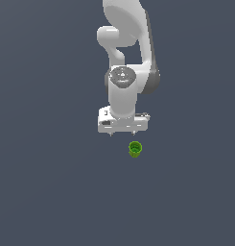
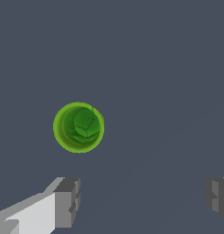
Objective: Pick up the object and move it to a goal position.
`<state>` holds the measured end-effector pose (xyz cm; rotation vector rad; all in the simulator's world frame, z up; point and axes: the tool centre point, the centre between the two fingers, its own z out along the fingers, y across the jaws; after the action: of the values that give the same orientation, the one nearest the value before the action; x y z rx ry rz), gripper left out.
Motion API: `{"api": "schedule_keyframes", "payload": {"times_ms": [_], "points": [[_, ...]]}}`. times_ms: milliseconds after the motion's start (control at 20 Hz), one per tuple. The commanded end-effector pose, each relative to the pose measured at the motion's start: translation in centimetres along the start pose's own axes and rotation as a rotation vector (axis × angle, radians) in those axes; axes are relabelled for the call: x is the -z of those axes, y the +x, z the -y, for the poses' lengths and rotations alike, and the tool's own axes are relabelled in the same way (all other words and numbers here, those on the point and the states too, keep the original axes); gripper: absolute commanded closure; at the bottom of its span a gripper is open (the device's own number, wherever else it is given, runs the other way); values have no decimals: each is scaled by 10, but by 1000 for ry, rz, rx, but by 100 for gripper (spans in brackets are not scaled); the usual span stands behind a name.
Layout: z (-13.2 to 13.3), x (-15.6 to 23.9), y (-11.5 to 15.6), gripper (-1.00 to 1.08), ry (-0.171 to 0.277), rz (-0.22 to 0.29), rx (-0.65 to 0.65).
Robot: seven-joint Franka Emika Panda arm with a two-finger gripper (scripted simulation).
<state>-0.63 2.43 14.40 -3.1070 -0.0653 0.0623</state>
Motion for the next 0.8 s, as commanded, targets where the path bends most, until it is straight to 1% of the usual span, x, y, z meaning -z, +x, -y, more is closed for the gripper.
{"api": "schedule_keyframes", "payload": {"times_ms": [0,350,750], "points": [[2,-2,1,-92,-2,0,25],[10,-10,6,-92,-12,-3,159],[28,-25,16,-92,-29,-8,414]]}}
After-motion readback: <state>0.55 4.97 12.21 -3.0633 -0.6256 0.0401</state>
